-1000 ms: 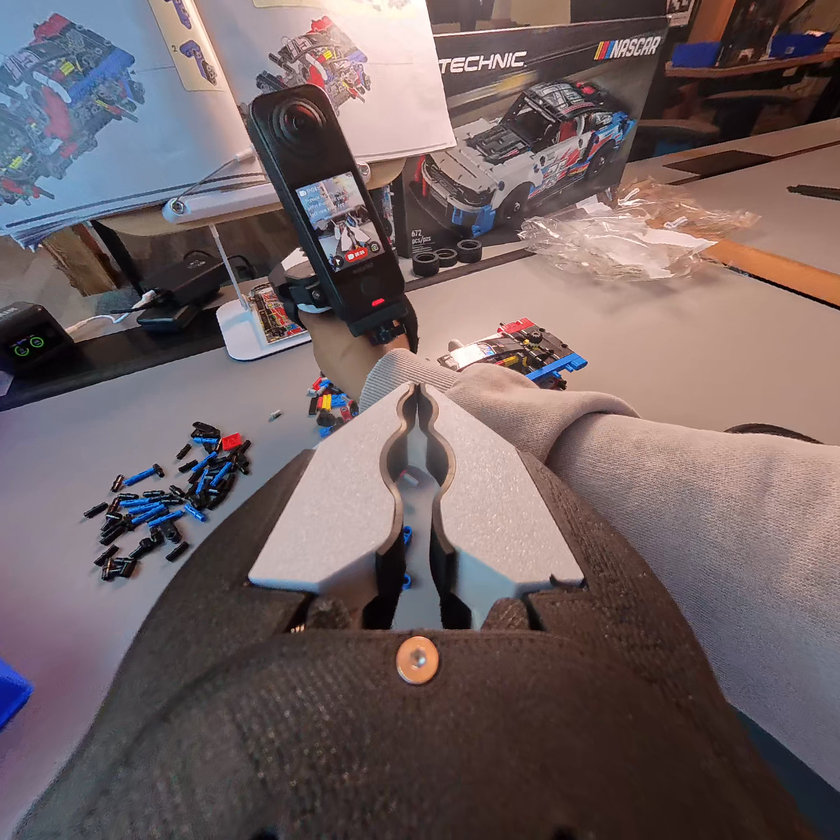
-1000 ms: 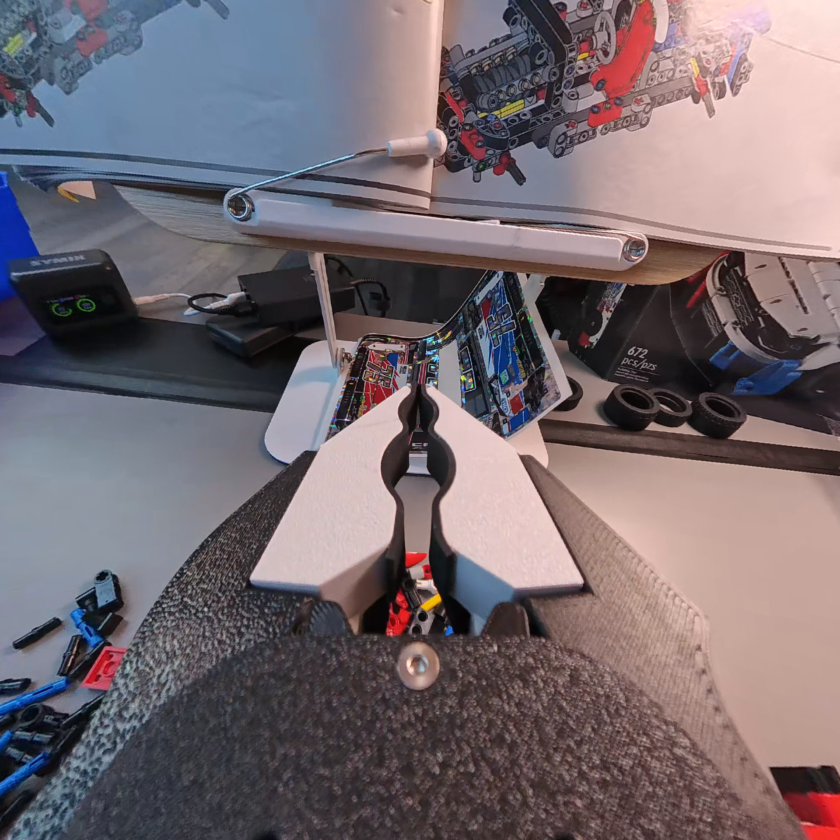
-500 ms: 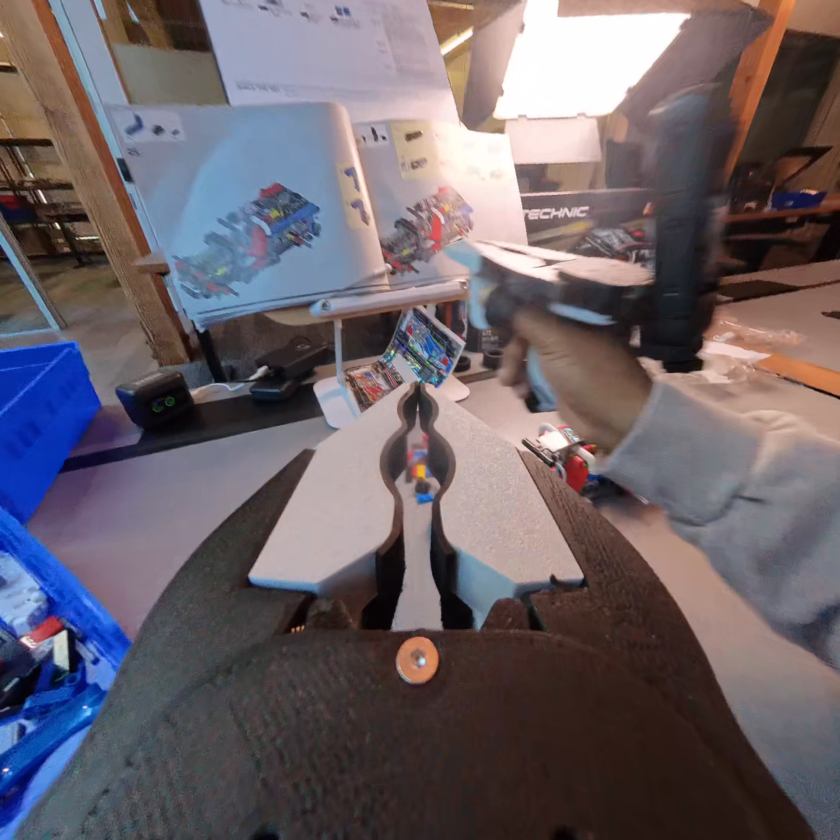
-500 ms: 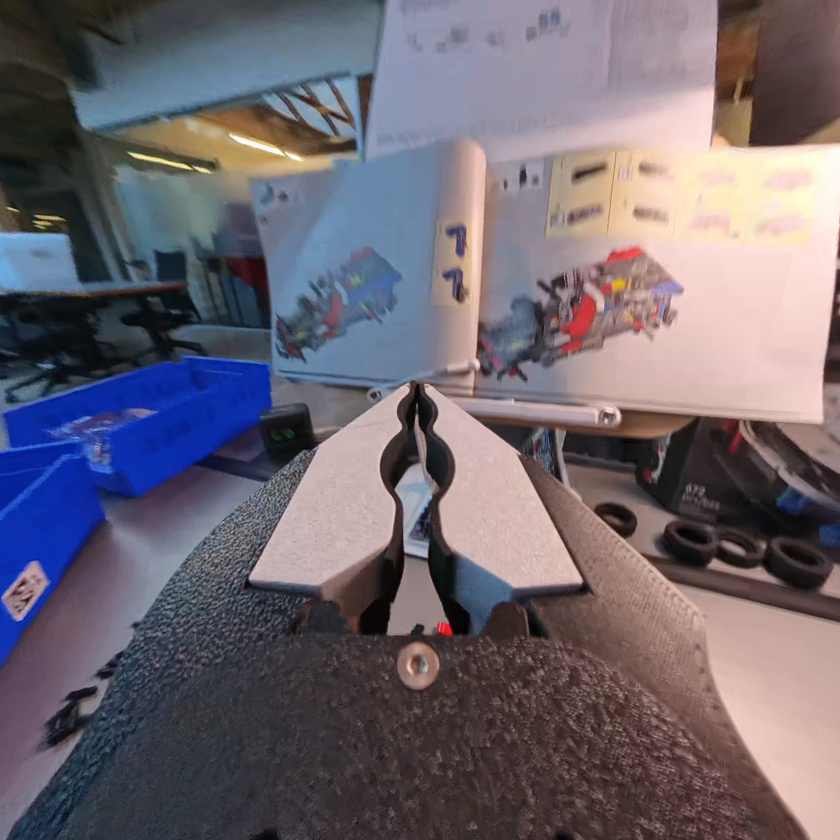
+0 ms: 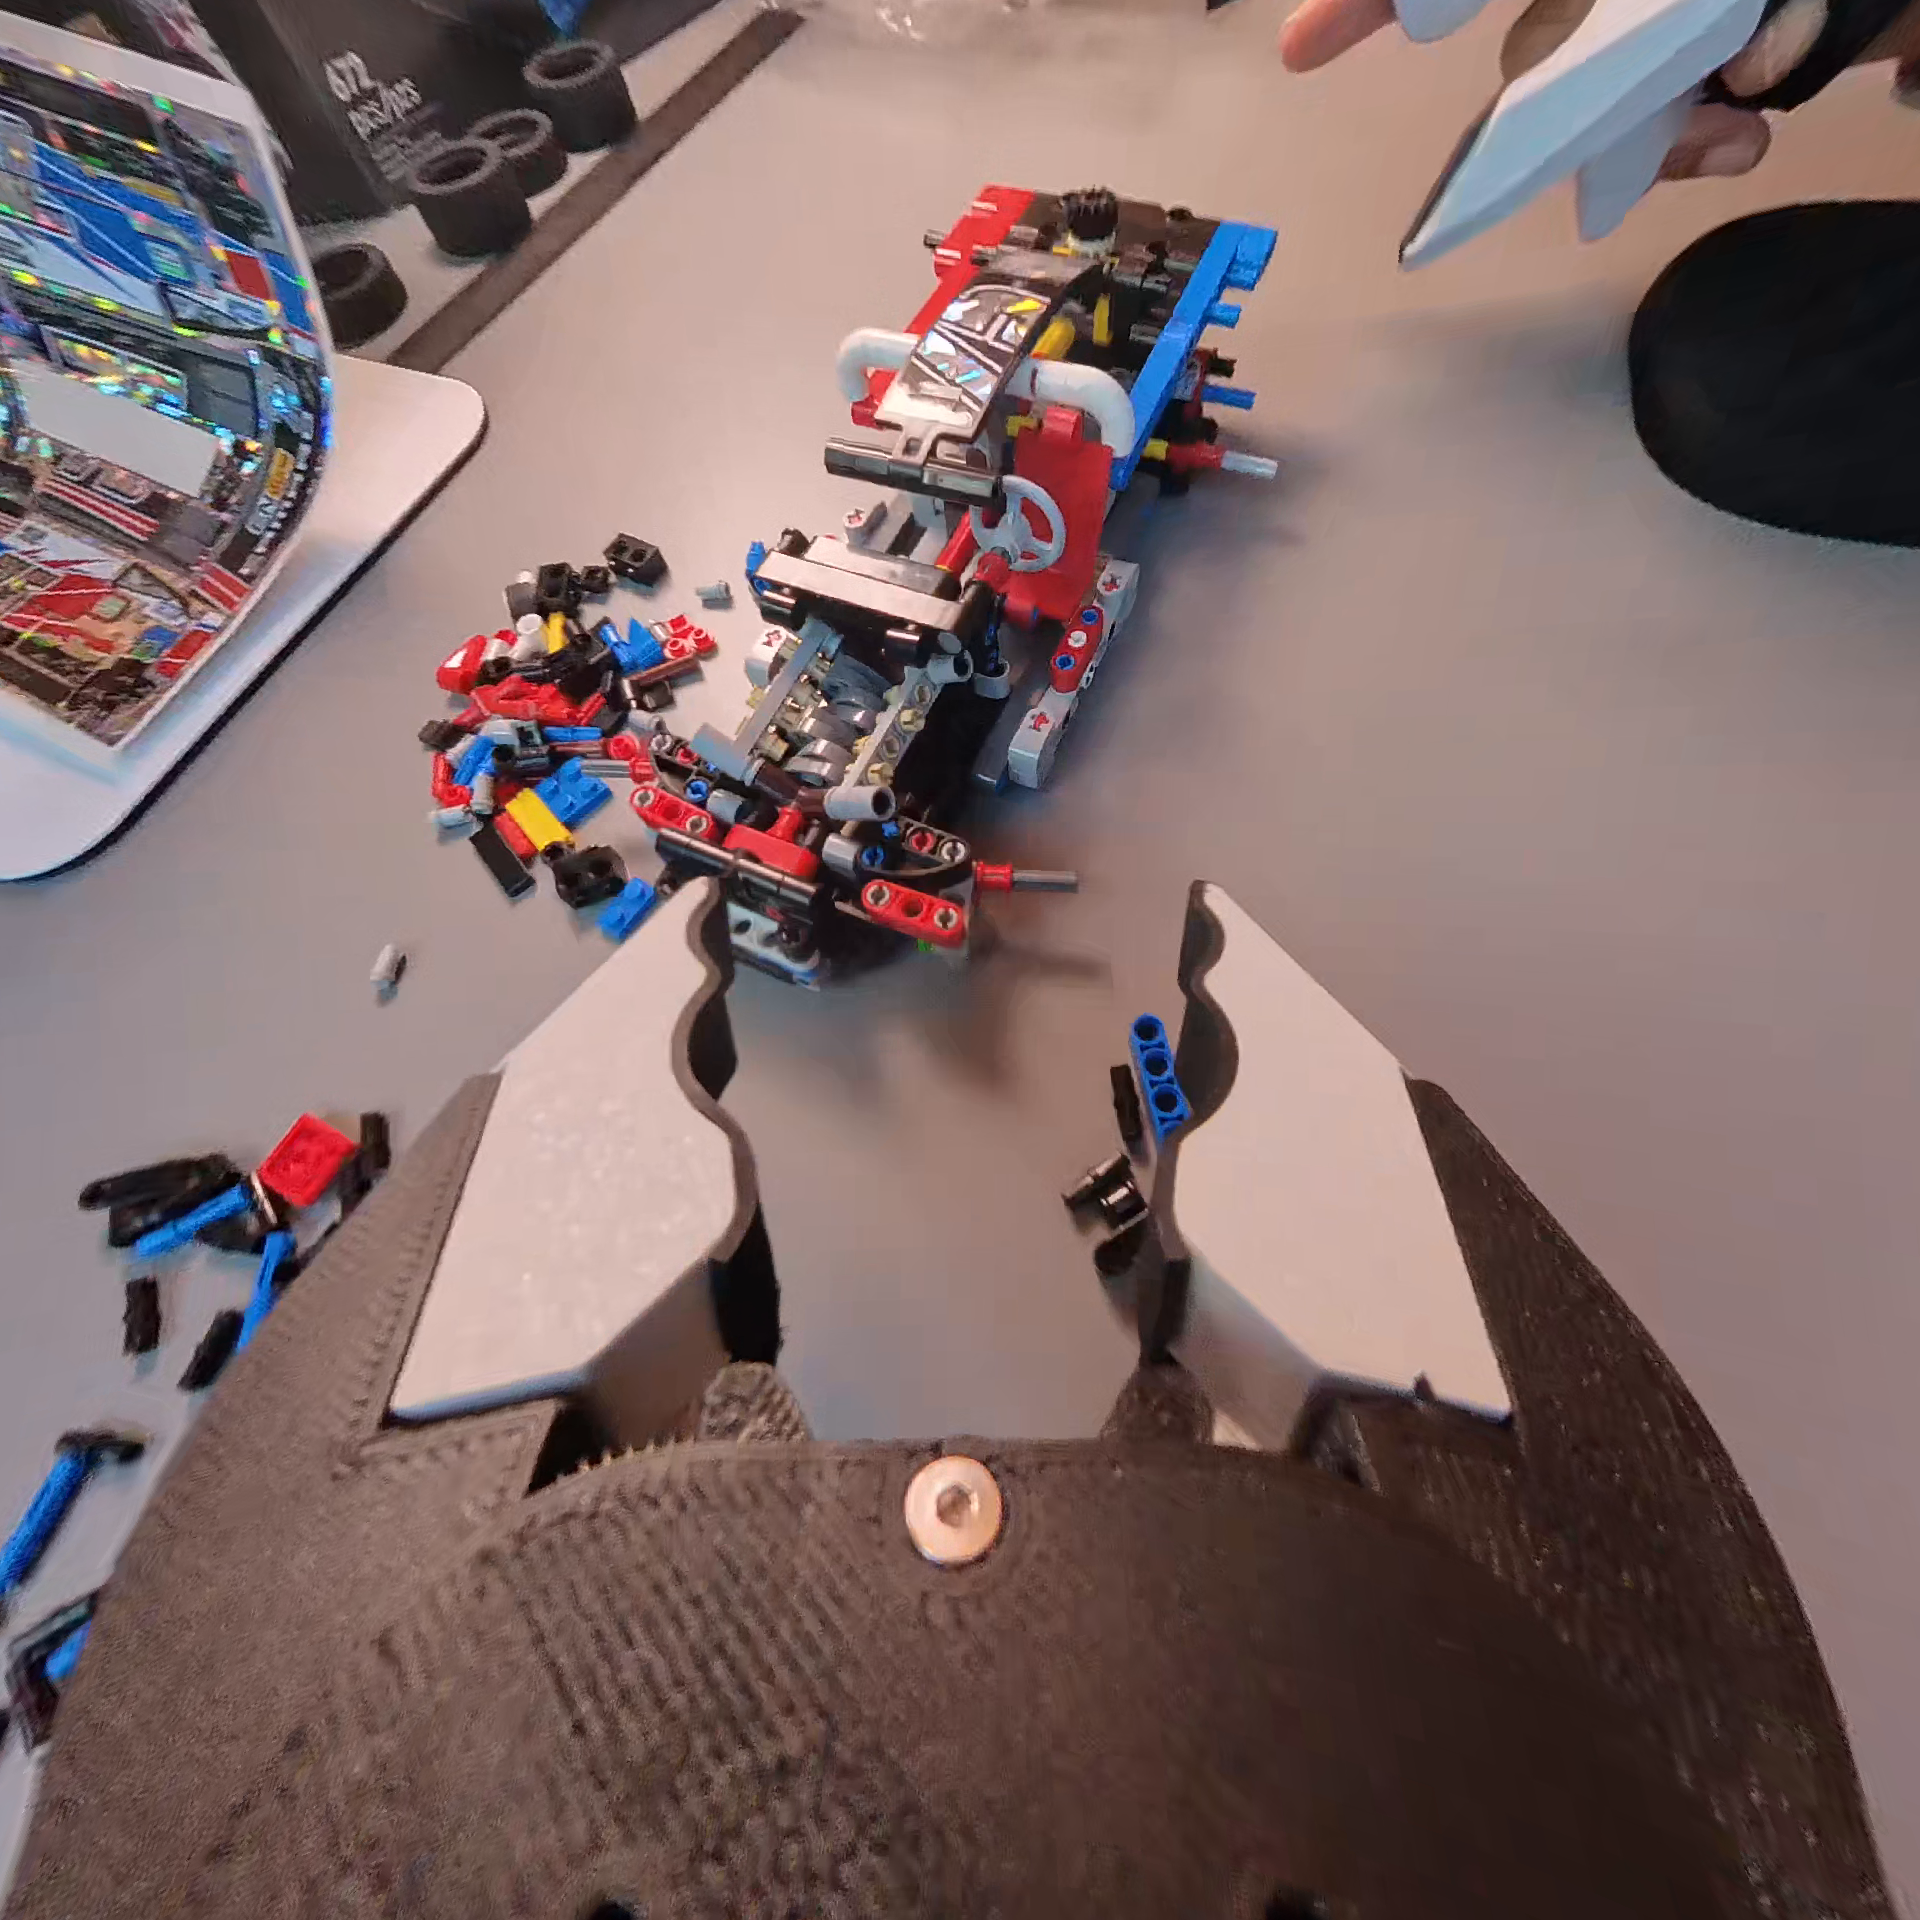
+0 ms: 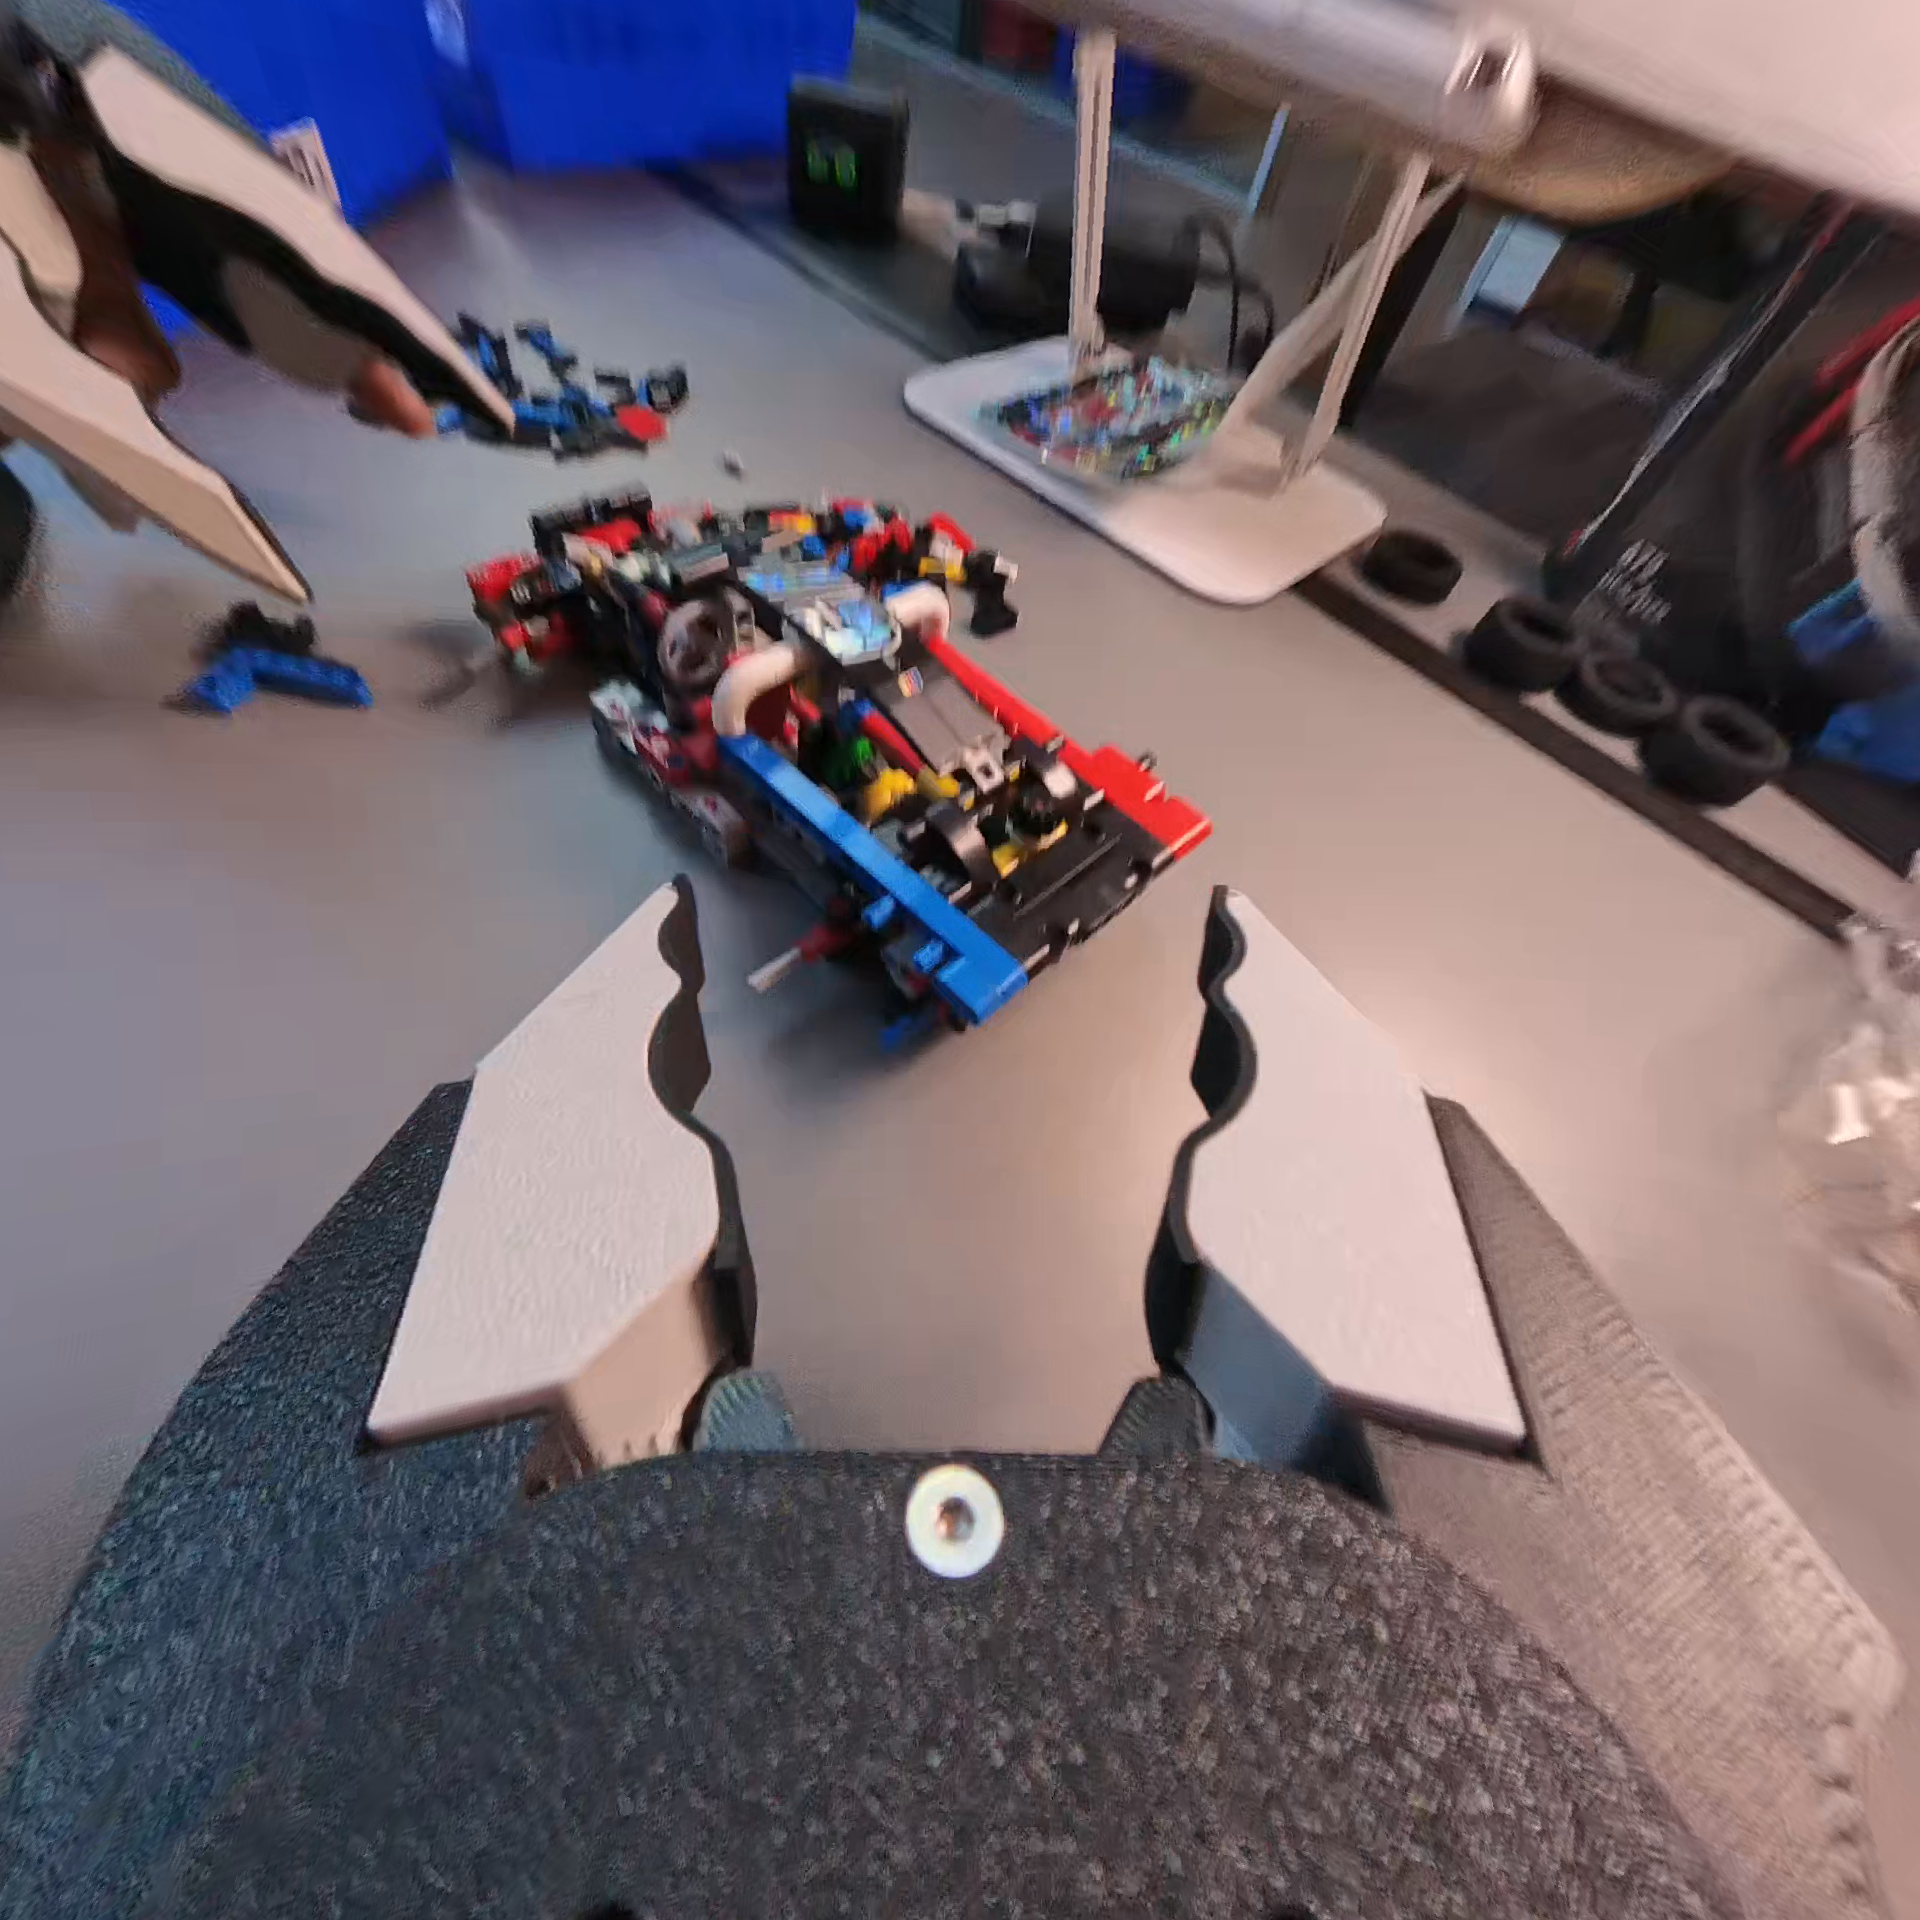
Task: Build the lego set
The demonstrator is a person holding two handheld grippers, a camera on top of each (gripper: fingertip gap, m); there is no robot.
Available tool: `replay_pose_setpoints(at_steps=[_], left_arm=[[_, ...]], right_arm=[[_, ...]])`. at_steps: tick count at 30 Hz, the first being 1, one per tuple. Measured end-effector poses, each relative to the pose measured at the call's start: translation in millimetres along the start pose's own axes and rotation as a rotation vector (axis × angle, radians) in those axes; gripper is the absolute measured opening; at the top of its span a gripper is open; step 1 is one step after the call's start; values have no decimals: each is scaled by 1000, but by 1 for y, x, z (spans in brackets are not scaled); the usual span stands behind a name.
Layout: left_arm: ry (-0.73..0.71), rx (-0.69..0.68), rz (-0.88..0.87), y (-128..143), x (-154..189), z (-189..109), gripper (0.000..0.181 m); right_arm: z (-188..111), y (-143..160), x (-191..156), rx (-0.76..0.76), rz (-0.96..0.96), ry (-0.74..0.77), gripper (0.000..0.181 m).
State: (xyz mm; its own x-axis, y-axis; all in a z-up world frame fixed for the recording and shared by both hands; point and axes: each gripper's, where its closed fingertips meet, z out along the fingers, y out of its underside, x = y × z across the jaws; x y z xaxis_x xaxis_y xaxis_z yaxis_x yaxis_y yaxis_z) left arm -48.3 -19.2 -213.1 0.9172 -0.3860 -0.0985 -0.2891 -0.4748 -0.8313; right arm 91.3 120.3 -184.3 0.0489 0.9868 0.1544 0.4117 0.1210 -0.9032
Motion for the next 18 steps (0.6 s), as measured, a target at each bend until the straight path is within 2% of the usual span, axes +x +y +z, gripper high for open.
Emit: replay_pose_setpoints(at_steps=[3, 6, 9, 13, 18], left_arm=[[22, -85, 42, 3, -17, 26, 101], [69, -119, 35, 6, -28, 44, 109], [96, -126, 35, 9, -28, 54, 96], [53, -109, 34, 9, -26, 51, 95], [124, -106, 33, 11, -6, 34, 92]], right_arm=[[23, 33, 0, -138, 12, -32, 101], [41, 37, 0, -180, 13, -74, 94], [52, 33, 8, -180, -29, -87, 77], [59, 31, 13, -135, -69, -155, 77], [64, 31, 15, -122, -72, -289, 70]])
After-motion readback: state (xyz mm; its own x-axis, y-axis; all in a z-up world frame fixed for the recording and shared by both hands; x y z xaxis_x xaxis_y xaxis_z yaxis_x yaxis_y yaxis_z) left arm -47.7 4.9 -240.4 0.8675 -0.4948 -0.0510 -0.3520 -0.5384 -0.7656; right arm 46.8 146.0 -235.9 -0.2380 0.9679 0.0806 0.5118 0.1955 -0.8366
